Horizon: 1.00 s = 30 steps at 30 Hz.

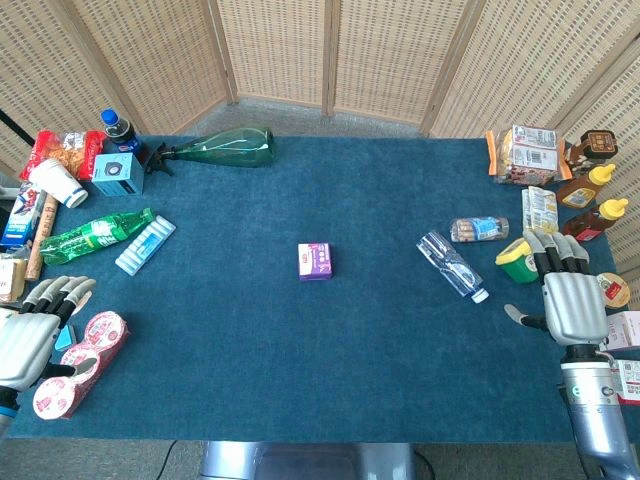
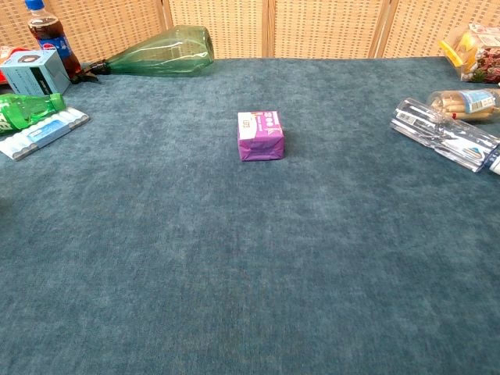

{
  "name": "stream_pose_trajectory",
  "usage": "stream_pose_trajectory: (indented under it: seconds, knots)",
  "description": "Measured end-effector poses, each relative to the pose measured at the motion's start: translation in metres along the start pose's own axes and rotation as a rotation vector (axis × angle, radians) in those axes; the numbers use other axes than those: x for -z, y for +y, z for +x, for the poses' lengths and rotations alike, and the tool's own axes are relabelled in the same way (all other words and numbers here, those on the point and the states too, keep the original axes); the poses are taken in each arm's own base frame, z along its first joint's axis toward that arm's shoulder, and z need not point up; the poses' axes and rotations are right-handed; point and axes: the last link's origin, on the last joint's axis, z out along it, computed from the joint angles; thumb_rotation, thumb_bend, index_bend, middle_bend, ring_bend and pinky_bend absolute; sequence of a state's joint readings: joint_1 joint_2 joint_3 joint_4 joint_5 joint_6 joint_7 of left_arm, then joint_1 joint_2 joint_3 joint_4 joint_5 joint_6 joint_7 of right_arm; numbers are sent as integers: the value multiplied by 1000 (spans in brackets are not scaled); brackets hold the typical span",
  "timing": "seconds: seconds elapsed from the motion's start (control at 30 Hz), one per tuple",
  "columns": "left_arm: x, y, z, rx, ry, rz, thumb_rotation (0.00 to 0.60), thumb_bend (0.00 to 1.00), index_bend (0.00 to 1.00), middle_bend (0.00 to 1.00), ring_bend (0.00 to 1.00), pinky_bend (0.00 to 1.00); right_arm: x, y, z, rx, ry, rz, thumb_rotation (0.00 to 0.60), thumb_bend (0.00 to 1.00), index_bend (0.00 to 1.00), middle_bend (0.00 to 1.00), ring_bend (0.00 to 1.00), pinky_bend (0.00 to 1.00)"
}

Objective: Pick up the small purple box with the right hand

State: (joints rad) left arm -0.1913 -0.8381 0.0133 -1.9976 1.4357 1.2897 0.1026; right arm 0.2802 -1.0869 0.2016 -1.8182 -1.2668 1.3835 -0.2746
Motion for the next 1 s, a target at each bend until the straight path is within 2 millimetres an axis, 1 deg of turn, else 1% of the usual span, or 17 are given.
stream_pose_trajectory:
  seconds: [0.4, 0.53, 0.63, 0.73, 1.0]
  knots:
    - [1, 5, 1, -2, 12, -28, 600, 128, 97, 0, 0, 0, 4, 0, -2, -21, -16, 10, 596, 0, 0, 0, 0, 0]
    - [1, 7, 2, 0, 16, -36, 600, 126, 96, 0, 0, 0, 4, -4, -1, -37, -26, 33, 596, 0, 0, 0, 0, 0]
    - [2, 9, 3, 0, 21, -46, 600, 126, 96, 0, 0, 0, 1, -12, -1, -72, -45, 66, 596, 0, 0, 0, 0, 0]
    - [4, 12, 4, 8, 22, -61, 600, 129, 96, 0, 0, 0, -3, -25, -4, -124, -80, 121, 595, 0, 0, 0, 0, 0]
    - [9, 17, 8, 31, 25, -98, 600, 128, 96, 0, 0, 0, -27, -75, -13, -180, -154, 288, 596, 0, 0, 0, 0, 0]
